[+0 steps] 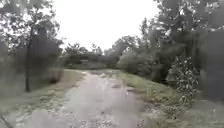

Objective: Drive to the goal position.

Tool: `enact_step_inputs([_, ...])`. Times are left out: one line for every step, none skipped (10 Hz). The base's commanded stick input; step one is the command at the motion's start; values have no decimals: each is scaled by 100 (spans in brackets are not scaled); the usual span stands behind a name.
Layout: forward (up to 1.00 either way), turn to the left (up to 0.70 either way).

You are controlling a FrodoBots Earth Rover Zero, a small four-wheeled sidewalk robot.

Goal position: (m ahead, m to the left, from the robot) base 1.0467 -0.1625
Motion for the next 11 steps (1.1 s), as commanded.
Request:
enact_step_inputs([70,0])
enact_step_inputs([70,0])
enact_step_inputs([70,0])
enact_step_inputs([70,0])
enact_step_inputs([70,0])
enact_step_inputs([70,0])
enact_step_inputs([70,0])
enact_step_inputs([70,0])
enact_step_inputs([70,0])
enact_step_inputs([70,0])
enact_step_inputs([70,0])
